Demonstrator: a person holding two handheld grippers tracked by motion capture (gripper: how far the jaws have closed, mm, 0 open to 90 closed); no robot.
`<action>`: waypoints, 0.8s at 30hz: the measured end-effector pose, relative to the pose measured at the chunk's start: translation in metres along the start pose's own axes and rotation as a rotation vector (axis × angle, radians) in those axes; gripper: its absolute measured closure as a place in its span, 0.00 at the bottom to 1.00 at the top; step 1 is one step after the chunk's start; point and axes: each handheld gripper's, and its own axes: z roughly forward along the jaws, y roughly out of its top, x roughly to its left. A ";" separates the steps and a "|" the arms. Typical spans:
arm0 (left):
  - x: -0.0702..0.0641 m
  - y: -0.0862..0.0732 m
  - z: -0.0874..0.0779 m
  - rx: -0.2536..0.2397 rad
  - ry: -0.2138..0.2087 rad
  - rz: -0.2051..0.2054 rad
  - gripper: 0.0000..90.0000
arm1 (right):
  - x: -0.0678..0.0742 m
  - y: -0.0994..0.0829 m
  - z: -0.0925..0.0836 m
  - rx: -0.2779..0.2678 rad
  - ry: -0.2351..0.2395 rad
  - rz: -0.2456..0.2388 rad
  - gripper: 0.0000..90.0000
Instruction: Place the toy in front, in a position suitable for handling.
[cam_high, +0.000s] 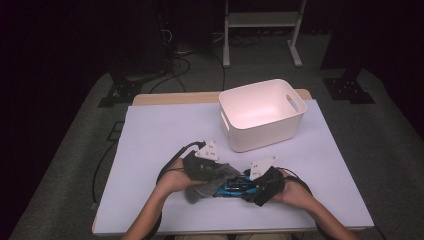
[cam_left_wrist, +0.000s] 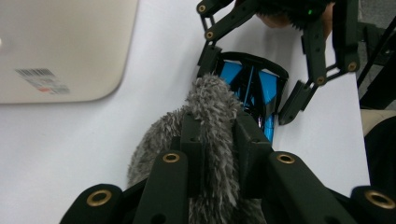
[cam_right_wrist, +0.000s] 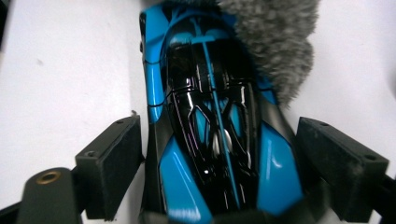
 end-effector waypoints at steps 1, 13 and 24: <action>0.000 -0.001 0.002 0.009 -0.005 0.005 0.85 | 0.000 0.000 0.003 0.006 -0.004 -0.003 0.16; 0.001 -0.005 0.032 0.122 0.023 -0.048 0.50 | 0.000 -0.001 0.002 -0.005 0.031 -0.004 0.25; -0.001 -0.011 0.004 0.023 0.043 -0.029 0.87 | 0.006 -0.004 -0.001 -0.025 0.007 -0.060 0.26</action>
